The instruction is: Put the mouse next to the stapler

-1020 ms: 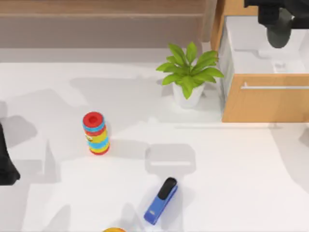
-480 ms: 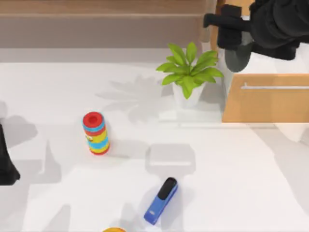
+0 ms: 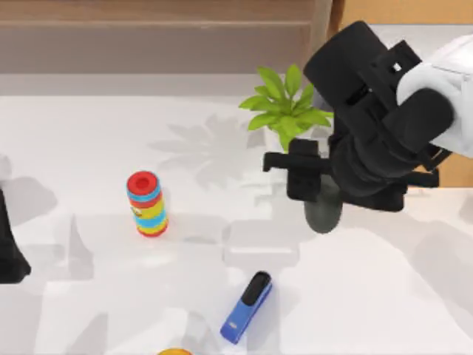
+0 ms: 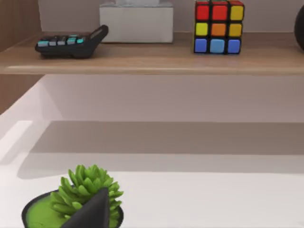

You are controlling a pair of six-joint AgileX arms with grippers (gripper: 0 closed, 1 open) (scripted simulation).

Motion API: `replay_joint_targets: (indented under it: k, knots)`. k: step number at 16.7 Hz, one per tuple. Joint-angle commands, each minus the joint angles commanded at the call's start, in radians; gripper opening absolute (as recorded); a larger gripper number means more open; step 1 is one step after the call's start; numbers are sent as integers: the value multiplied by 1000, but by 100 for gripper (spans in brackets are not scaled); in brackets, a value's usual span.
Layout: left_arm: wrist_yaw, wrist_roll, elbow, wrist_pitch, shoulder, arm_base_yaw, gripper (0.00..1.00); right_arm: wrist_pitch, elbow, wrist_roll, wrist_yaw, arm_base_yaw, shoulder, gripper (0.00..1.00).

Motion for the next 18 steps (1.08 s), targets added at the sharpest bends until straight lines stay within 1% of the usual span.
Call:
replay_joint_targets:
  k: [4,7,13,18]
  knots:
    - [0,0,0,0,0,0,100,-6,-128,56,-7,67,51,0]
    - [0,0,0,0,0,0,100,-18,-185,78,-4,99,81,0]
    - [0,0,0,0,0,0,100,-21,-194,82,-3,106,87,0]
    - [0,0,0,0,0,0,100,1,-187,104,-2,83,86,0]
